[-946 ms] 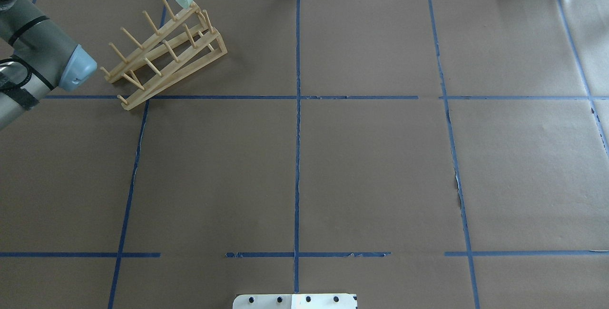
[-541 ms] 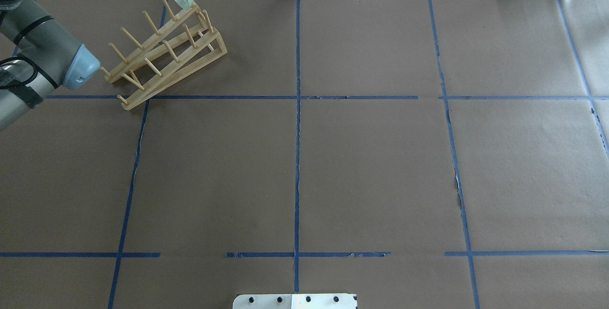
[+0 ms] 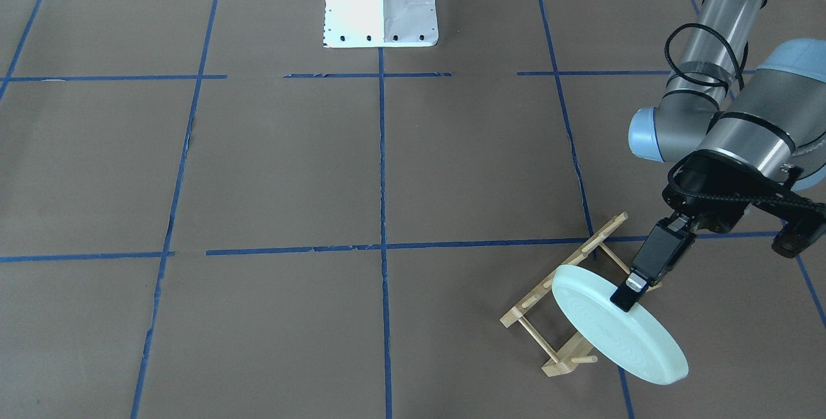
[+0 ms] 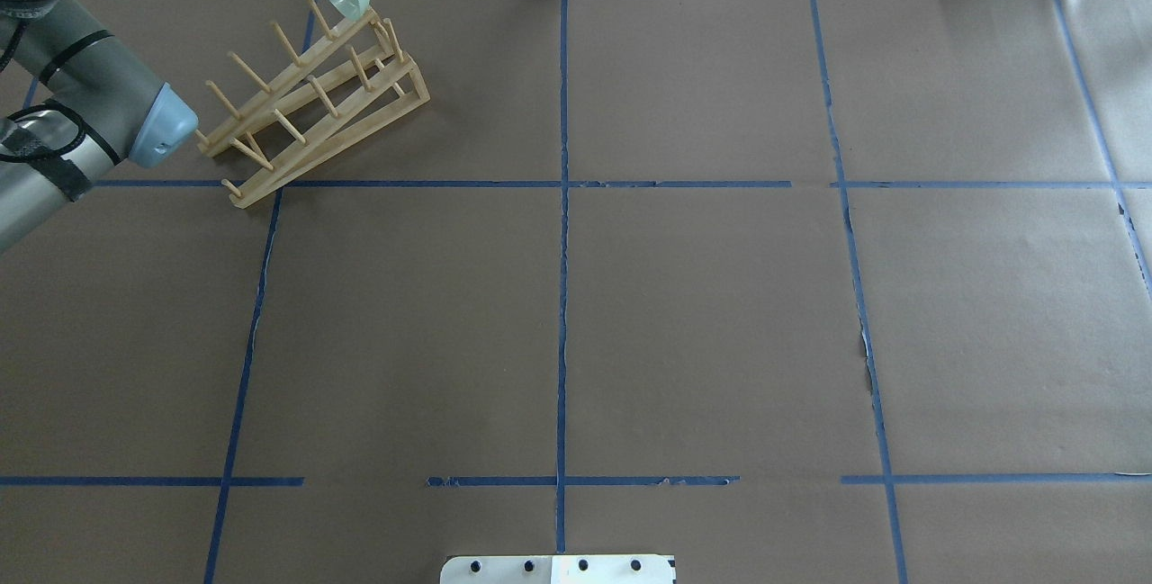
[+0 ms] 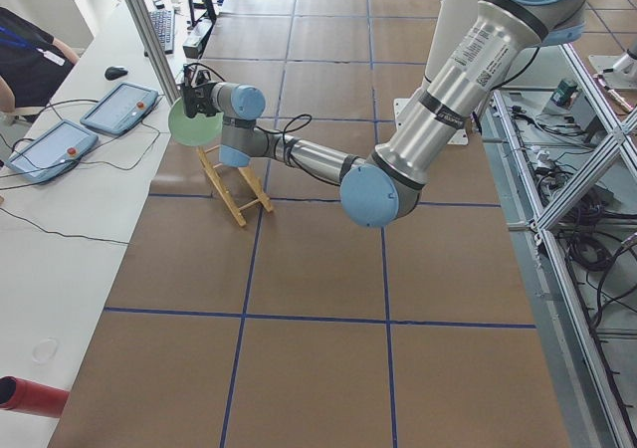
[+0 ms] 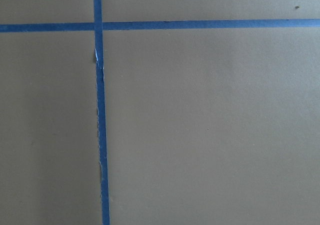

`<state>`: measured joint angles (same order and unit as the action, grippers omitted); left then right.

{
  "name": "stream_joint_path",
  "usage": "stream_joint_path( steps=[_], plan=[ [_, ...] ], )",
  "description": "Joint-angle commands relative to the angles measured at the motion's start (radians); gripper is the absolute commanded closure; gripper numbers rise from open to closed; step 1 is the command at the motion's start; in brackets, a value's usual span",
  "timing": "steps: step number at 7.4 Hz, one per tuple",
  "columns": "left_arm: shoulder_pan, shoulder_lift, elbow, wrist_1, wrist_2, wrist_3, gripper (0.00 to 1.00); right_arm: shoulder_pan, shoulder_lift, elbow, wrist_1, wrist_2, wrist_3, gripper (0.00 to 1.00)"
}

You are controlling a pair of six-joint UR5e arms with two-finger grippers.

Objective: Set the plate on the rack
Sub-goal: 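Carry the upright plate with the left gripper above the rack's pegs, then lower the plate between the rack pegs and open the left gripper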

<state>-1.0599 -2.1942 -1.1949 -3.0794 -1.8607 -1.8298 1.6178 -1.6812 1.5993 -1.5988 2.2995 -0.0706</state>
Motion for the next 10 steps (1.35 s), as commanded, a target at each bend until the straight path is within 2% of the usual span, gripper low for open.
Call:
stream_joint_path(
  steps=[1,5,10],
  plan=[
    [0.017,0.001,0.008,-0.001,0.002,0.001,1.00,0.001,0.000,0.001,0.000,0.000,0.000,0.00],
    [0.064,0.013,0.038,-0.048,0.051,0.001,1.00,0.001,0.000,-0.001,0.000,0.000,0.000,0.00],
    [0.070,0.016,0.066,-0.048,0.051,0.037,1.00,0.001,0.000,0.001,0.000,0.000,0.000,0.00]
  ],
)
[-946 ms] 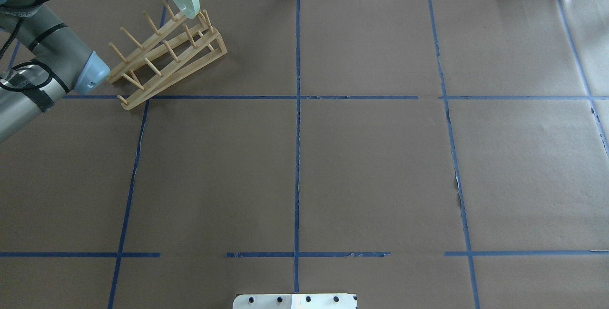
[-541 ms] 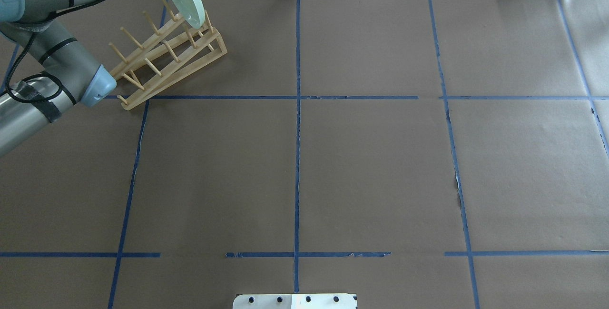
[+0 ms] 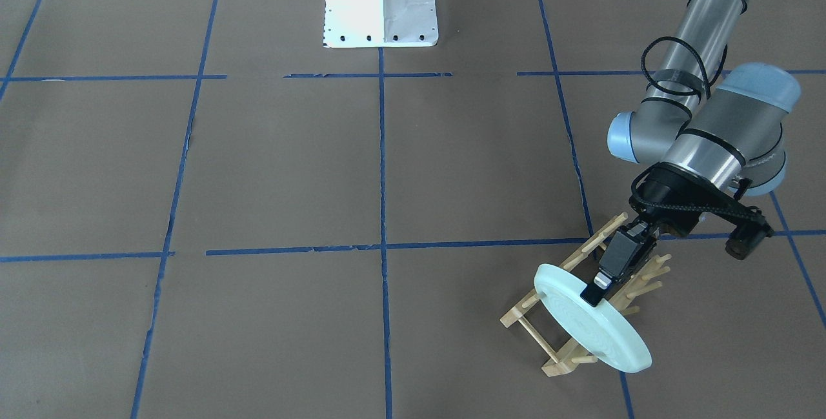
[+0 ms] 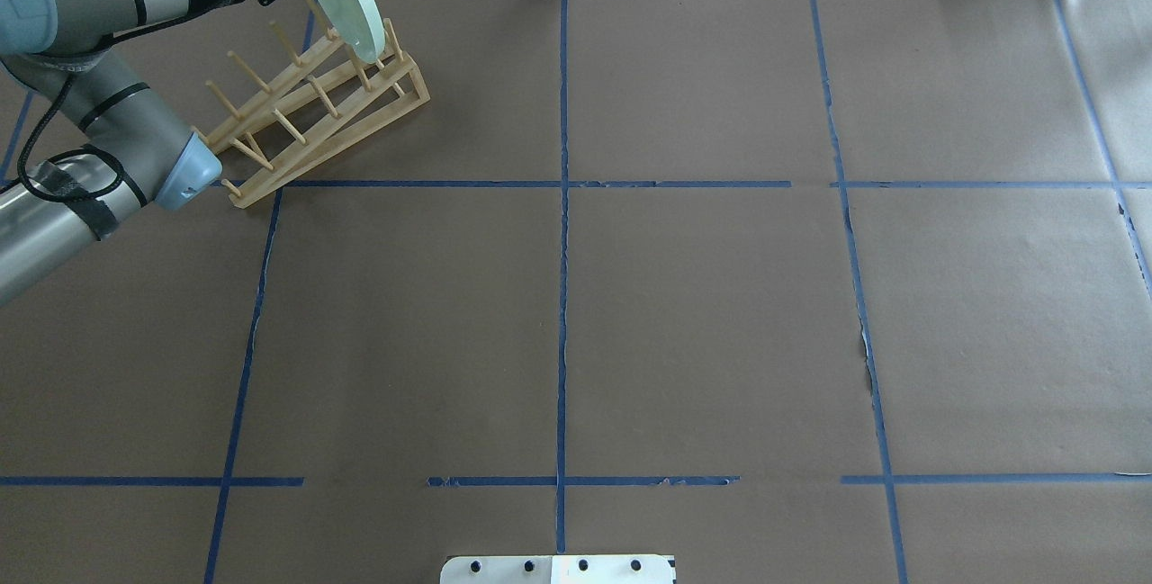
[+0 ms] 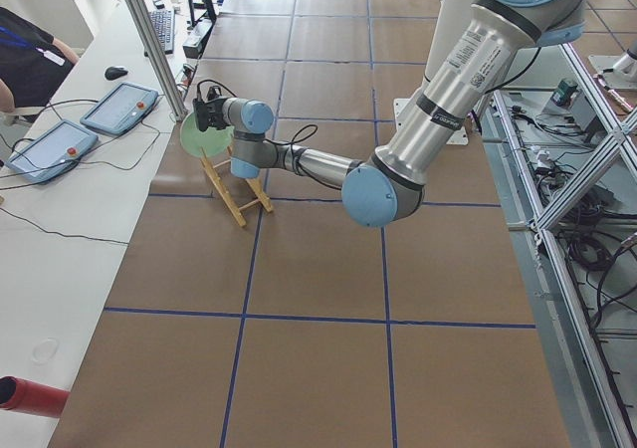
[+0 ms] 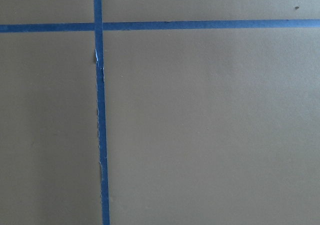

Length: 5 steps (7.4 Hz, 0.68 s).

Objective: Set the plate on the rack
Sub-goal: 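Lower the plate between the rack pegs and open the left gripper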

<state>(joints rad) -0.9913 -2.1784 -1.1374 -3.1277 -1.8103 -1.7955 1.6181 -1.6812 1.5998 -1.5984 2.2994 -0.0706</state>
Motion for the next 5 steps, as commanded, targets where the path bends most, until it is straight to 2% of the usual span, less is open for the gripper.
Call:
stream_joint_path(
  steps=[1,2,5],
  plan=[
    [0.003,0.002,0.015,0.001,0.000,0.002,0.44,0.000,0.000,0.000,0.000,0.000,0.000,0.00],
    [0.014,0.000,0.016,0.000,0.002,0.008,0.00,-0.001,0.000,0.000,0.000,0.000,0.000,0.00],
    [0.016,0.005,0.016,0.000,0.002,0.010,0.00,-0.001,0.000,-0.001,0.000,0.000,0.000,0.00]
  ],
)
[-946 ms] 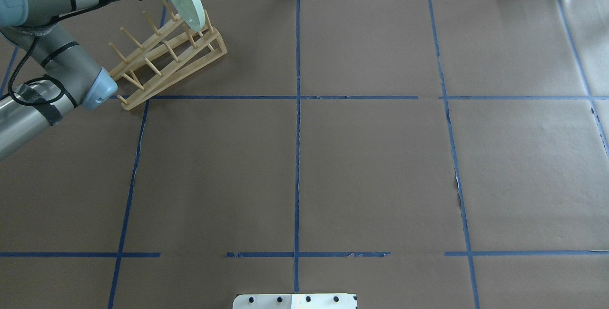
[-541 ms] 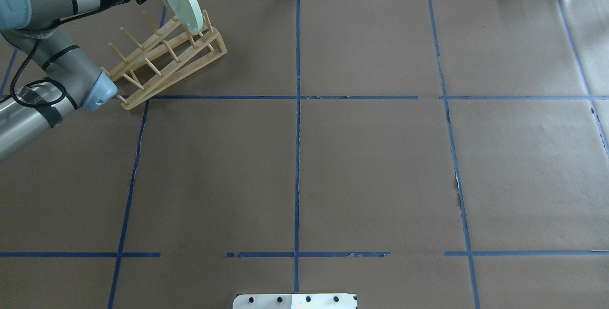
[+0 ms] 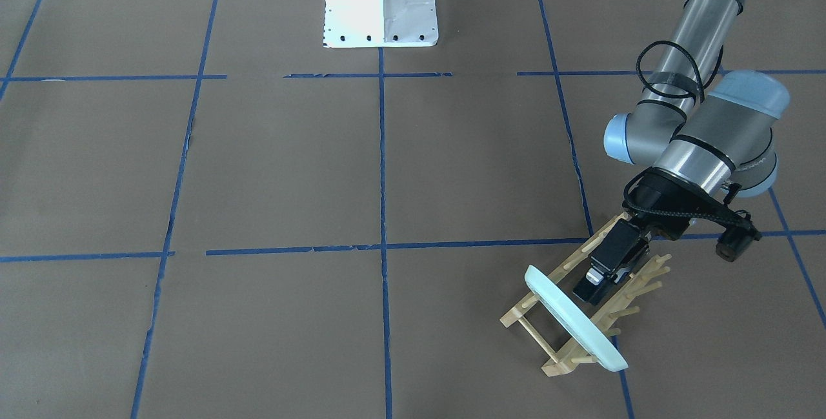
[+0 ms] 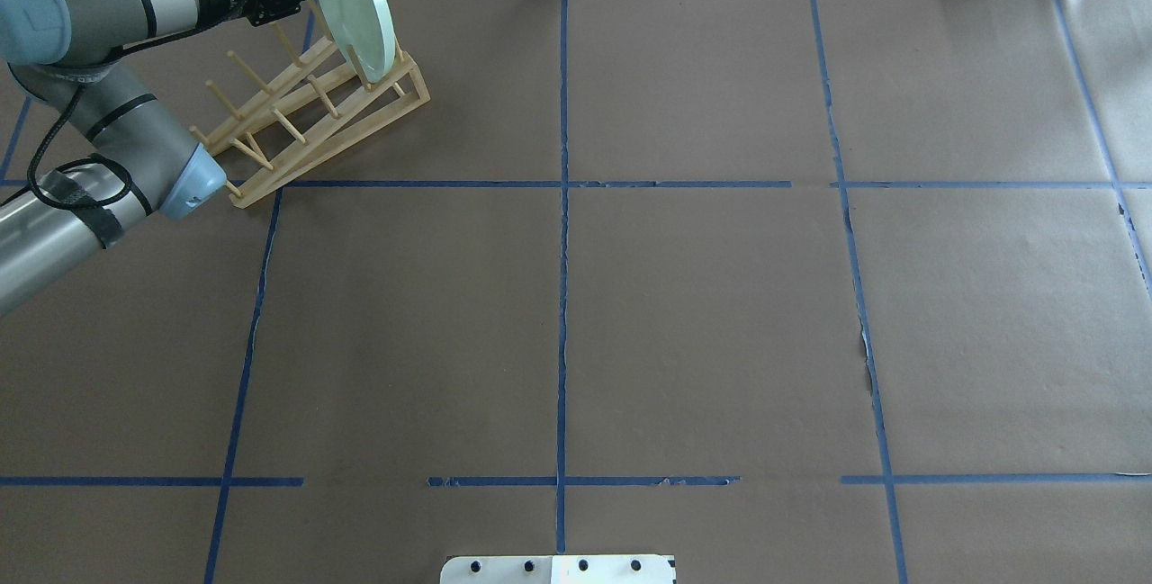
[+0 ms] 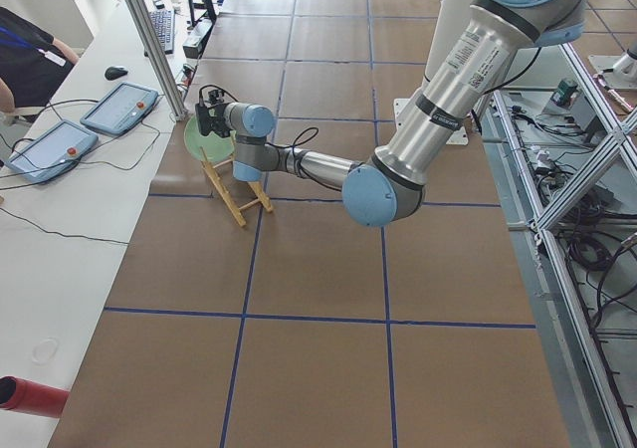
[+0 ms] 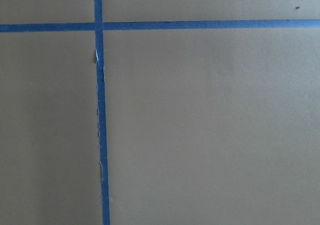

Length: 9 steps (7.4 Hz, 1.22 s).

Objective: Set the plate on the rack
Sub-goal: 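Lower the plate between the rack pegs and open the left gripper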

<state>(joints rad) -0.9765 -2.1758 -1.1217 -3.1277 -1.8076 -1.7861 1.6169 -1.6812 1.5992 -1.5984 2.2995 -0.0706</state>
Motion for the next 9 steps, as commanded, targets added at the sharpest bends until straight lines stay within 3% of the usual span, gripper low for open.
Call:
stream_joint_path(
  steps=[1,2,4,7,9],
  plan=[
    [-0.001,0.005,-0.006,0.000,-0.002,0.002,0.00,0.001,0.000,0.001,0.000,0.000,0.000,0.00],
    [-0.022,0.010,-0.018,0.001,-0.013,0.035,0.00,0.001,0.000,0.001,0.000,0.000,0.000,0.00],
    [-0.080,0.083,-0.131,0.053,-0.146,0.082,0.00,0.001,0.000,0.001,0.000,0.000,0.000,0.00],
    [-0.233,0.278,-0.408,0.339,-0.414,0.406,0.00,0.001,0.000,0.001,0.000,0.000,0.000,0.00],
    [-0.326,0.400,-0.551,0.601,-0.470,0.747,0.00,0.000,0.000,0.001,0.000,0.000,0.000,0.00]
  ],
)
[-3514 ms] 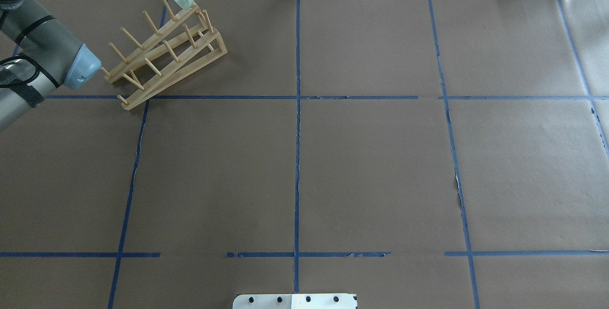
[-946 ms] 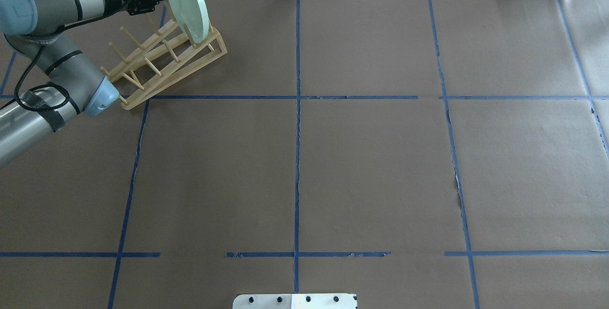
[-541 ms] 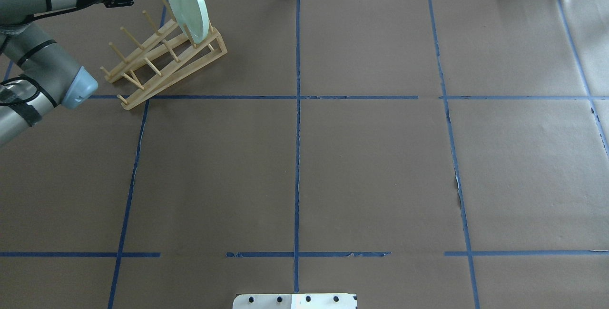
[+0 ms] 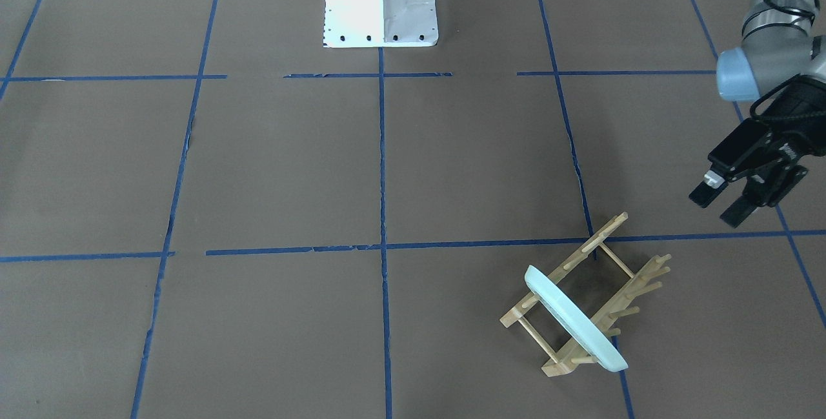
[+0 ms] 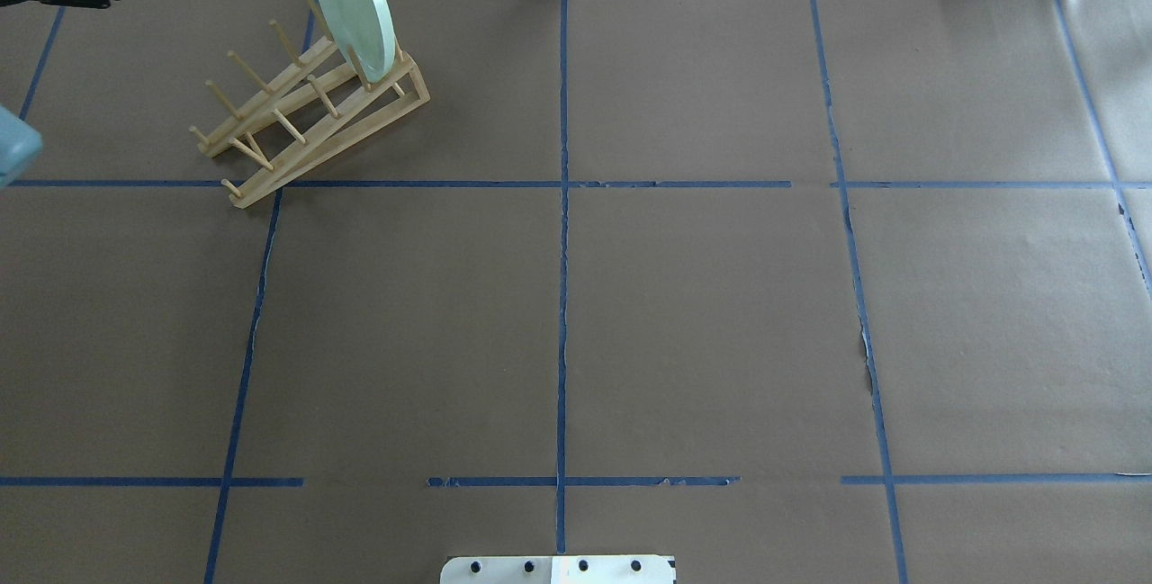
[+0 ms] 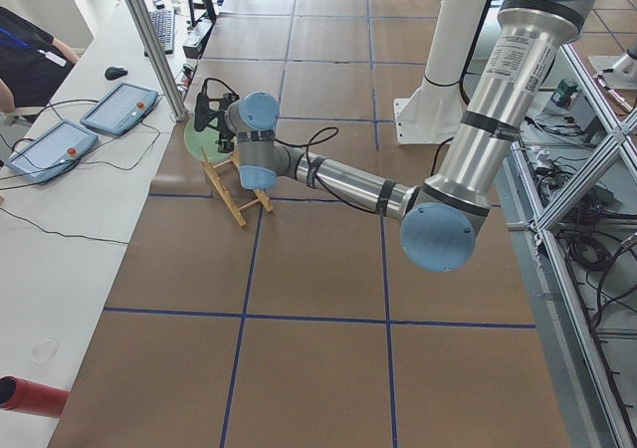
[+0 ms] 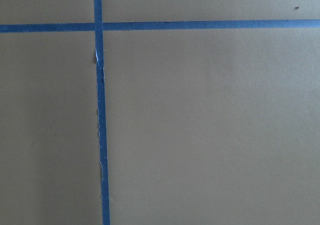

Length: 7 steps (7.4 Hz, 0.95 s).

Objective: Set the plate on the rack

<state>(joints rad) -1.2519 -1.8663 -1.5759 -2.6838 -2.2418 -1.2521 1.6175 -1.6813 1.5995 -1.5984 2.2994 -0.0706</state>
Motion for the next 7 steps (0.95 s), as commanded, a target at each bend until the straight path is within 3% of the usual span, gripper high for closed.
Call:
stream_joint_path(
  steps=[1,3,5,7],
  plan=[
    [-0.066,0.155,-0.143,0.232,-0.032,0.378,0.00,0.001,0.000,0.000,0.000,0.000,0.000,0.00],
    [-0.116,0.226,-0.190,0.365,-0.029,0.616,0.00,0.001,0.000,0.000,0.000,0.000,0.000,0.00],
    [-0.190,0.234,-0.211,0.612,-0.022,0.845,0.00,-0.001,0.000,0.000,0.000,0.000,0.000,0.00],
    [-0.192,0.332,-0.194,0.636,-0.033,0.878,0.00,0.001,0.000,0.000,0.000,0.000,0.000,0.00]
  ],
)
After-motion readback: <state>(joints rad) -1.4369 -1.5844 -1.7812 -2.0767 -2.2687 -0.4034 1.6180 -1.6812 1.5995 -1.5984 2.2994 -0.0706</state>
